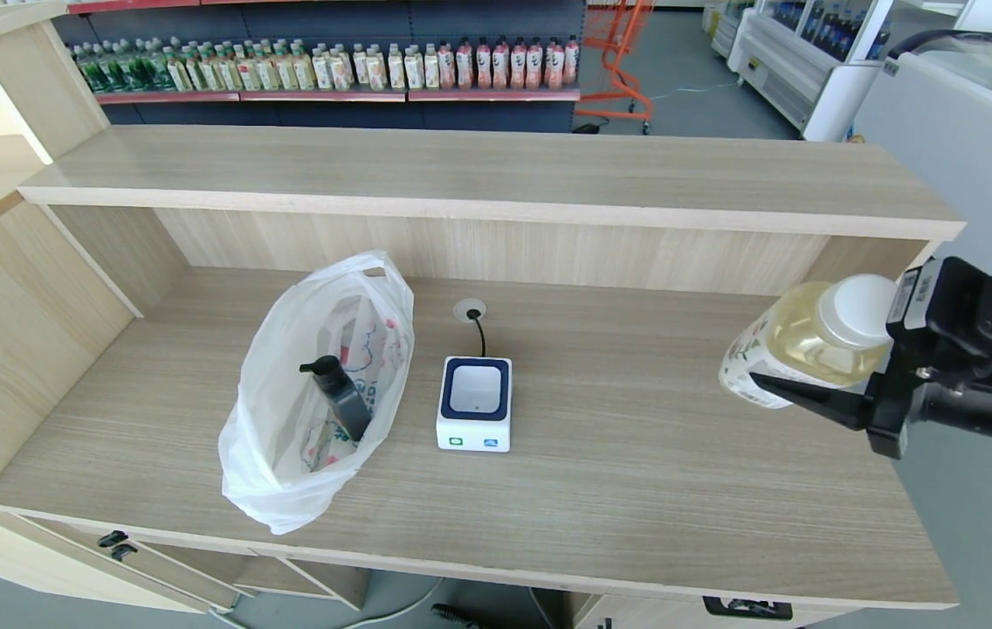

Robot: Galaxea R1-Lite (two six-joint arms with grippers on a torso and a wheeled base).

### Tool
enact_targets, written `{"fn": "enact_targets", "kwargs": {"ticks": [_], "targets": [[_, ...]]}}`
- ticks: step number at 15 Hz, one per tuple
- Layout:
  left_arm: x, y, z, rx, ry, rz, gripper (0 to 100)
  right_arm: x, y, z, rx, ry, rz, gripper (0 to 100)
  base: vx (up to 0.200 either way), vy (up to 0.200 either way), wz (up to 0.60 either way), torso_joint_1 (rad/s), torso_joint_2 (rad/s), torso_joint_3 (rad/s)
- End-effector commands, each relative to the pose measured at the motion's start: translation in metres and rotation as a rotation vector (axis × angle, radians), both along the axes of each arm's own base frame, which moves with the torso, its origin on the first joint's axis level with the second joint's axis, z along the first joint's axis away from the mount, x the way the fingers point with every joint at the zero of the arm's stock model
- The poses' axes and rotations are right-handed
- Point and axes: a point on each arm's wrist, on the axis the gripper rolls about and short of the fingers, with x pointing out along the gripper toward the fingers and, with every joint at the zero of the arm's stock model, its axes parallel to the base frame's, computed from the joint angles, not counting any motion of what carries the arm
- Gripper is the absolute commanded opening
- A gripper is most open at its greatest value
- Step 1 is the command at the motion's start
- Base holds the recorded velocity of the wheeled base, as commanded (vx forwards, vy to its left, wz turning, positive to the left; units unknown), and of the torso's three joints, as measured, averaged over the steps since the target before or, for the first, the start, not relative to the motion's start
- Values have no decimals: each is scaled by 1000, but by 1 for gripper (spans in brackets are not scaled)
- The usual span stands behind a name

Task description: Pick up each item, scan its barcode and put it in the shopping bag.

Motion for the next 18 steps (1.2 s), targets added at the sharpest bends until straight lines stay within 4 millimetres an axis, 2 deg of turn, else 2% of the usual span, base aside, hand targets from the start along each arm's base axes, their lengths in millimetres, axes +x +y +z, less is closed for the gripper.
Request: {"fn": "enact_targets", "kwargs": {"ticks": [1, 4, 9, 18], "targets": [[0, 0, 0, 0, 1, 1, 100, -17, -9, 3, -37, -60, -59, 0, 0, 0, 0, 0, 0, 0], [0, 0, 0, 0, 1, 1, 100, -28, -12, 5, -125, -148, -56, 0, 0, 0, 0, 0, 0, 0], [0, 0, 0, 3, 0, 0, 100, -26, -12, 2, -166, -157, -50, 0, 0, 0, 0, 0, 0, 0], [0, 0, 0, -1, 0, 1, 100, -23, -6, -5, -161, -121, 8, 0, 0, 200, 0, 2, 1, 2]]}}
